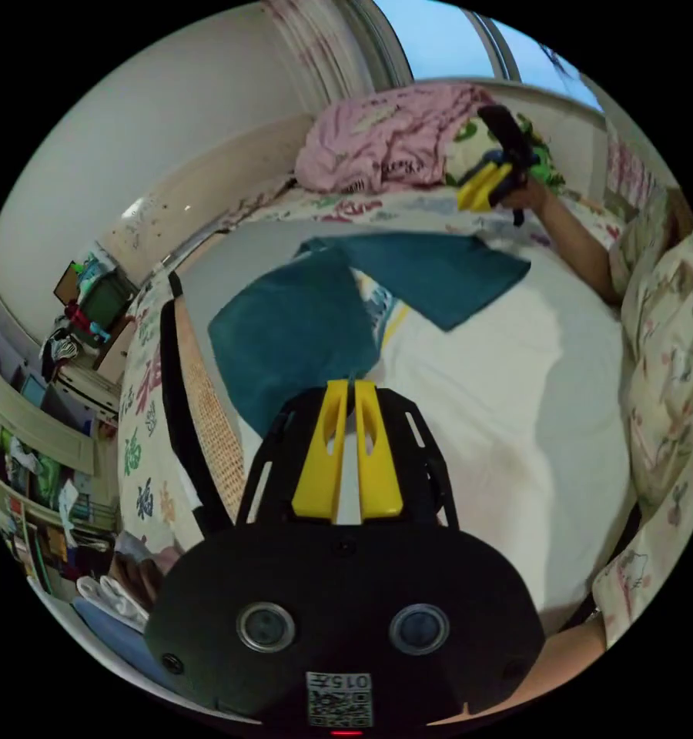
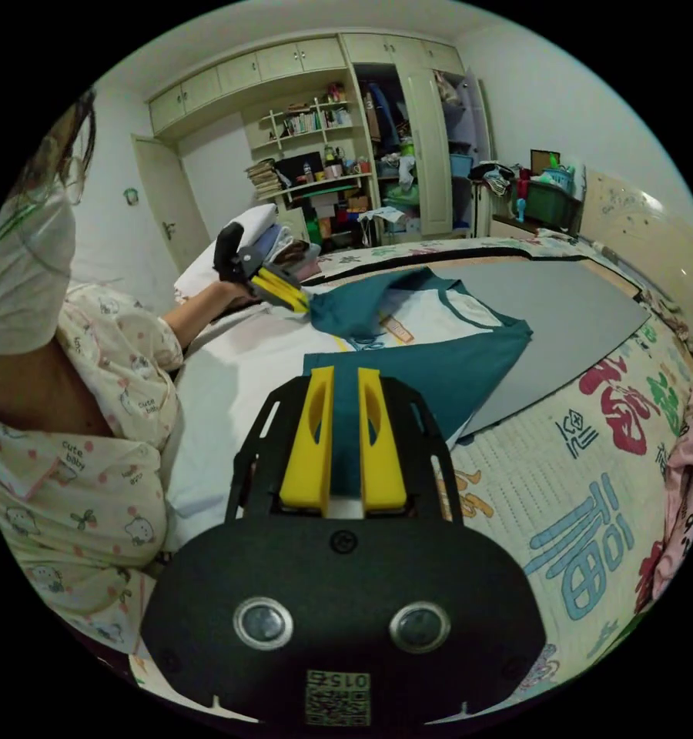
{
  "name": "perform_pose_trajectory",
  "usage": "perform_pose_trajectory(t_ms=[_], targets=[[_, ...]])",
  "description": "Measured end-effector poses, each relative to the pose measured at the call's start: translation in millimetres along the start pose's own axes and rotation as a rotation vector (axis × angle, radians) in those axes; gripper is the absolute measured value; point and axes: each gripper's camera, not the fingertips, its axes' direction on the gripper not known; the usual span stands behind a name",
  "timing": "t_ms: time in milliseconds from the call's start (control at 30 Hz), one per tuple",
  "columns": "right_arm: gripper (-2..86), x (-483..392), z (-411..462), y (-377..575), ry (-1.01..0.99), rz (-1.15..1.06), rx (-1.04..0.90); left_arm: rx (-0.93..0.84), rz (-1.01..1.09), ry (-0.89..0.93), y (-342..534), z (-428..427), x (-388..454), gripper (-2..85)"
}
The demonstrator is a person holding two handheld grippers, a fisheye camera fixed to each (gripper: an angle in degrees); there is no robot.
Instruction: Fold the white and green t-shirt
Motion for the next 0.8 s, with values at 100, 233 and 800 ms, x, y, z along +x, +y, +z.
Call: perform_pose_trajectory(t_ms=[100,233,800], targets=[[6.0,13.3,15.9,-3.3,-0.008,0.026,-0.005,-0.017,-0.017,0.029,11.9,8.5,12.1,0.4],[6.1,31.8,39.3,-2.4,0.016,0.060,-0.020,0.028,-0.037,0.067,22.6,-3.4,16.2,0.3],[10.0,41.2,234.5,-49.2,0.152,-0.078,-0.257,0.121,-0.064,-0.001,46.1,-12.4,53.2,0.5]])
